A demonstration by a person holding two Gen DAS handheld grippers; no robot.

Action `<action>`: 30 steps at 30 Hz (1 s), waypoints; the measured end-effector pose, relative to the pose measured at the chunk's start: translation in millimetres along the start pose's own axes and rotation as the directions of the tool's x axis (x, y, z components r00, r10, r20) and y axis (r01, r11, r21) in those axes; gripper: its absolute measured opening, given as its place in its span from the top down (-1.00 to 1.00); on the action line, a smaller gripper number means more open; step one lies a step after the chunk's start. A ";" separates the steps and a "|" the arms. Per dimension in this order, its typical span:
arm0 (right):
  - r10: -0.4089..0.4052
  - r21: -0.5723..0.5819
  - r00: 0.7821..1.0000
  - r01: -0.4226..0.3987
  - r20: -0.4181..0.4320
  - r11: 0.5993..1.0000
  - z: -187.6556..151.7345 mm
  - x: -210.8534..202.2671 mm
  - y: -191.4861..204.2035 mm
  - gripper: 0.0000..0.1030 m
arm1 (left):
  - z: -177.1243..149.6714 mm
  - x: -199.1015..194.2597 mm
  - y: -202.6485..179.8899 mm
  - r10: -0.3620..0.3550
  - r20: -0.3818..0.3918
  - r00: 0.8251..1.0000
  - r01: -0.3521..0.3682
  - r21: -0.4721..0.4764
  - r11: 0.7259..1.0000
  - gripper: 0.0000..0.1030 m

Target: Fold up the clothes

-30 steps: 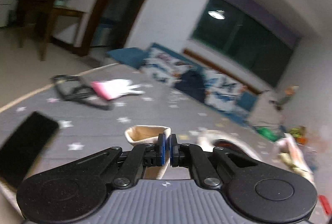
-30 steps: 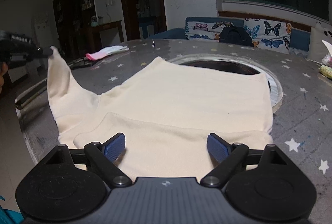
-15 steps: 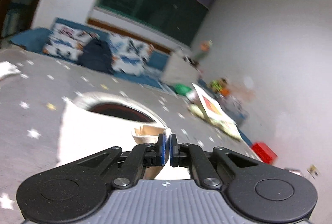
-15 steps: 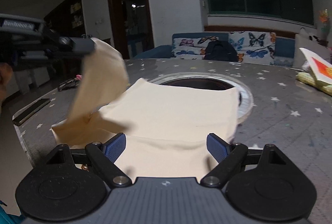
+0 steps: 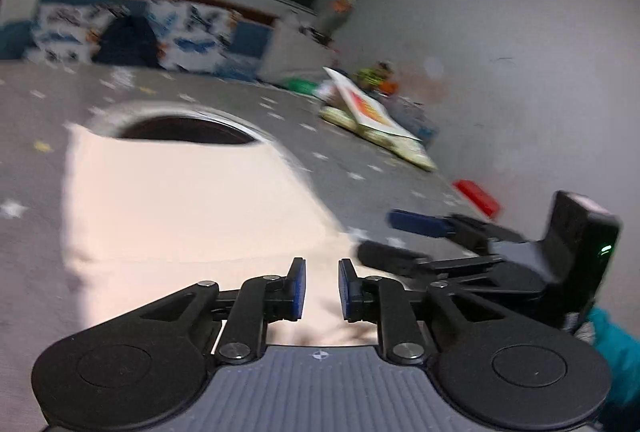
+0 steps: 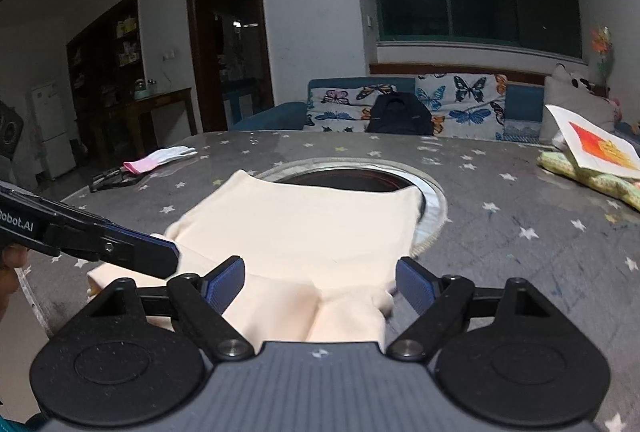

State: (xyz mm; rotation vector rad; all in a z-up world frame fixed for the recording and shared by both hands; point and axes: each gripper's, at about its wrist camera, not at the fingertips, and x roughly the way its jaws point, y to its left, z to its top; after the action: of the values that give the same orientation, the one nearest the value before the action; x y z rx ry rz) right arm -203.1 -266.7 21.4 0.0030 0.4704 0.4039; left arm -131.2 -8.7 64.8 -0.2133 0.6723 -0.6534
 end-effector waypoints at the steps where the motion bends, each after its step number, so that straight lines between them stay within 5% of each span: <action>1: 0.011 -0.006 1.000 -0.011 0.000 1.000 1.6 3.3 2.9 -0.51 | 0.4 -3.2 6.8 0.030 0.007 1.000 -0.029 -0.006 1.000 0.66; 8: 0.104 -0.066 0.994 -0.107 -0.041 0.992 3.7 29.7 32.6 -0.13 | -0.8 -9.3 46.5 0.207 0.018 0.978 -0.206 -0.050 0.977 0.71; 12: 0.131 -0.087 0.988 -0.138 -0.086 0.987 -3.0 41.0 44.5 -0.11 | -6.1 0.8 61.5 0.253 -0.016 0.967 -0.253 -0.060 0.966 0.71; 18: 0.111 -0.085 0.979 -0.126 -0.171 0.988 -16.4 55.0 39.1 -0.08 | -15.6 -8.9 80.4 0.256 -0.048 0.965 -0.260 -0.102 0.960 0.77; 30: 0.101 -0.142 0.979 -0.127 -0.175 0.982 -17.9 55.1 39.8 -0.13 | -5.7 2.0 72.4 0.298 -0.060 0.953 -0.301 -0.057 0.952 0.75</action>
State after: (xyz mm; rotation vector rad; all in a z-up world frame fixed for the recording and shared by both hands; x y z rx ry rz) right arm -181.2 -210.8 -15.0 -0.1540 0.6054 0.5552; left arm -98.1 46.8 31.5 -0.1513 0.7573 -0.3461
